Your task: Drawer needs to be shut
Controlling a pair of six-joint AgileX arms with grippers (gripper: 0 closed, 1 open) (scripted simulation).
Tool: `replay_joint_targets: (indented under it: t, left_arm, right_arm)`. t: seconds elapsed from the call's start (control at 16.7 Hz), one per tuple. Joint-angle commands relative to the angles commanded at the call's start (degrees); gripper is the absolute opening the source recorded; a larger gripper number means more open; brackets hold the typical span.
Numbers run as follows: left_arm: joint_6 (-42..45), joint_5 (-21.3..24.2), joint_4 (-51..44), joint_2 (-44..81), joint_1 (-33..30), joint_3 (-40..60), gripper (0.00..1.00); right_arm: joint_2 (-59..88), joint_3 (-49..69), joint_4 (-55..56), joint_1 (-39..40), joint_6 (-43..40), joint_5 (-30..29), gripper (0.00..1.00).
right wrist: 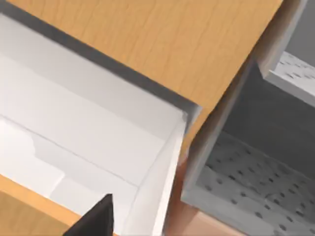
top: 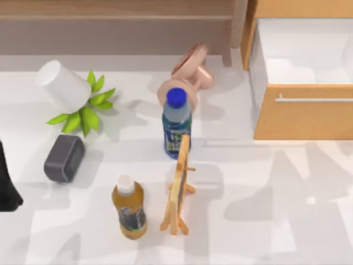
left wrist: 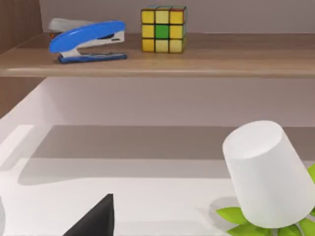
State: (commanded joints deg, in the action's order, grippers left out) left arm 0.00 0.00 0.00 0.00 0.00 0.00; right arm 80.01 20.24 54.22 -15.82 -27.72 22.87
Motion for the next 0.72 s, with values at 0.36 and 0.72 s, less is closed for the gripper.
replay_joint_targets:
  t: [0.36, 0.72]
  left_arm:
    - [0.0, 0.0, 0.0, 0.0, 0.0, 0.0, 1.0]
    - [0.0, 0.0, 0.0, 0.0, 0.0, 0.0, 1.0]
  right_arm:
    - [16.6, -7.6, 24.5, 19.2, -30.5, -20.3, 1.0]
    - [29.3, -8.7, 41.7, 32.3, -54.6, -38.4, 1.0]
